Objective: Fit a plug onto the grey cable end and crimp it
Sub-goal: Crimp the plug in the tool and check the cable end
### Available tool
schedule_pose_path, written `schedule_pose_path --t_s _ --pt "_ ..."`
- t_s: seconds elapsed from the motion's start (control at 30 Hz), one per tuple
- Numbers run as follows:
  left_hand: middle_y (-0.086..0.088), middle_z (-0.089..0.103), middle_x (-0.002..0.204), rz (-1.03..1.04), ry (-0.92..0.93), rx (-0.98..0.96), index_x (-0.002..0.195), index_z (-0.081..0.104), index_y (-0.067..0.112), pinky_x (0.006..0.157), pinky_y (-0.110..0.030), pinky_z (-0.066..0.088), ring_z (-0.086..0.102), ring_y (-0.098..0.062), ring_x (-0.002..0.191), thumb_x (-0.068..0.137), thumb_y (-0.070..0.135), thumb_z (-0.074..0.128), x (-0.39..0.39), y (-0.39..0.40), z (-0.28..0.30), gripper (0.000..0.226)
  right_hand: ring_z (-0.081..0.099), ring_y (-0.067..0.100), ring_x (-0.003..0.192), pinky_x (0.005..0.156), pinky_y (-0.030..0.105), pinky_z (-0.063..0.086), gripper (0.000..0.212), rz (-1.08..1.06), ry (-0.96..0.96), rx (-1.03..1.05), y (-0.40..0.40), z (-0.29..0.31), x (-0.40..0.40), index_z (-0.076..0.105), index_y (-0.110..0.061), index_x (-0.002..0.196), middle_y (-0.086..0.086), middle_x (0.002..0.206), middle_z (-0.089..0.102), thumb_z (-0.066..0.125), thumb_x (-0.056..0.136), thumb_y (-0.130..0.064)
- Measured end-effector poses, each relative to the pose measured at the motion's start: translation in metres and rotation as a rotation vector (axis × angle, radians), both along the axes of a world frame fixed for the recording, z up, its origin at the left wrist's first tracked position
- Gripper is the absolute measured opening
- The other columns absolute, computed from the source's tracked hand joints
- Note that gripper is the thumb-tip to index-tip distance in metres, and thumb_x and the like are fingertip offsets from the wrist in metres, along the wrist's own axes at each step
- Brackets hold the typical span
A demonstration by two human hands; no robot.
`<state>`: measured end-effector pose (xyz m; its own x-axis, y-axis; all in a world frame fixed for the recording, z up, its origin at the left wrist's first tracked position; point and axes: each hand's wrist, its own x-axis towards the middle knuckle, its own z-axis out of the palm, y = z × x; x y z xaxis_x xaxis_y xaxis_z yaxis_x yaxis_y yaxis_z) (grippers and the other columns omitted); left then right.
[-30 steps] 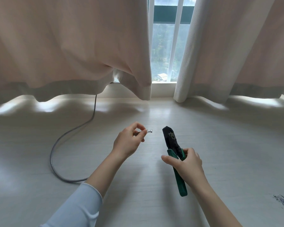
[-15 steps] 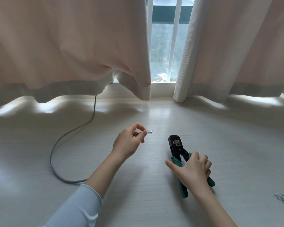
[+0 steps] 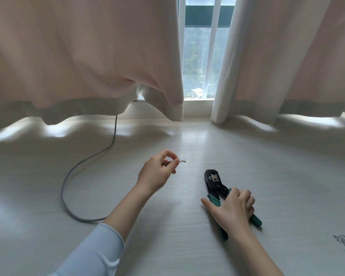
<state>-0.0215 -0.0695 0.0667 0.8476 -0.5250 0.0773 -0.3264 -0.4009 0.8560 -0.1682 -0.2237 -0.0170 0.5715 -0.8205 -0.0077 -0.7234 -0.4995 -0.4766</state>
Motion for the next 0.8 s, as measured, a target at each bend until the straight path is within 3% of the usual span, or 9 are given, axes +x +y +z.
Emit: schedule_pose_path --t_s 0.4,0.57,0.7,0.8 --pt "0.01 0.067 0.062 -0.021 0.007 -0.018 0.078 0.059 0.04 0.059 -0.028 0.038 0.051 -0.008 0.059 0.088 0.04 0.062 -0.001 0.001 0.001 0.011 0.032 0.028 0.108 0.093 0.04 0.034 0.079 0.024 0.022 -0.081 0.003 -0.002 -0.002 0.041 -0.011 0.1 0.007 0.111 0.034 0.063 0.061 -0.076" --pt "0.011 0.066 0.059 -0.03 0.015 -0.026 0.077 0.059 0.041 0.059 -0.028 0.038 0.049 -0.007 0.056 0.088 0.039 0.063 -0.002 0.003 0.0 0.012 0.029 0.029 0.112 0.1 0.044 0.029 0.074 0.038 0.04 -0.079 0.002 0.002 0.0 0.042 -0.01 0.113 0.009 0.121 0.032 0.05 0.076 -0.074" --pt "0.01 0.066 0.06 -0.044 0.017 -0.033 0.078 0.059 0.039 0.058 -0.029 0.038 0.047 -0.009 0.056 0.088 0.038 0.063 -0.002 0.004 -0.001 0.011 0.025 0.027 0.117 0.102 0.046 0.025 0.065 0.091 -0.175 -0.105 0.002 0.019 0.009 0.044 -0.014 0.131 0.009 0.132 0.03 0.054 0.085 -0.058" --pt "0.01 0.066 0.06 -0.048 0.015 -0.034 0.079 0.059 0.039 0.058 -0.029 0.038 0.047 -0.009 0.056 0.088 0.038 0.063 -0.002 0.005 -0.002 0.01 0.029 0.023 0.116 0.098 0.036 0.026 0.053 0.199 -0.357 -0.053 0.006 0.038 0.019 0.052 -0.017 0.129 0.006 0.129 0.038 0.061 0.086 -0.047"
